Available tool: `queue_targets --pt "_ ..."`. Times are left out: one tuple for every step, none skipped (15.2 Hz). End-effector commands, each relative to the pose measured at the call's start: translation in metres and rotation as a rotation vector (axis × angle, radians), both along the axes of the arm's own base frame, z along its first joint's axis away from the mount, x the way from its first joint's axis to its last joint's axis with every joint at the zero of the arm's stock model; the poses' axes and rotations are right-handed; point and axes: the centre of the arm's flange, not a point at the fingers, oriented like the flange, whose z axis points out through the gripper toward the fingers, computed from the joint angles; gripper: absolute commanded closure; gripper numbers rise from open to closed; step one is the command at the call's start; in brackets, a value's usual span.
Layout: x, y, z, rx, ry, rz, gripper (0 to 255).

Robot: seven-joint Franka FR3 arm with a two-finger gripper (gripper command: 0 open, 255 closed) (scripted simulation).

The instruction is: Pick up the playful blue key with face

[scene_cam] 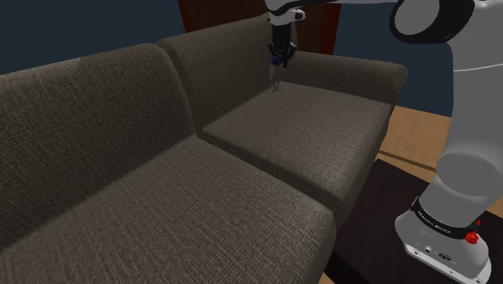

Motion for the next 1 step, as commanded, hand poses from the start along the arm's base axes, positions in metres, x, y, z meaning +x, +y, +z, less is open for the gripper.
queue_targets --pt "-0.0007 -0.0003 0.0032 0.000 0.000 0.000 255"
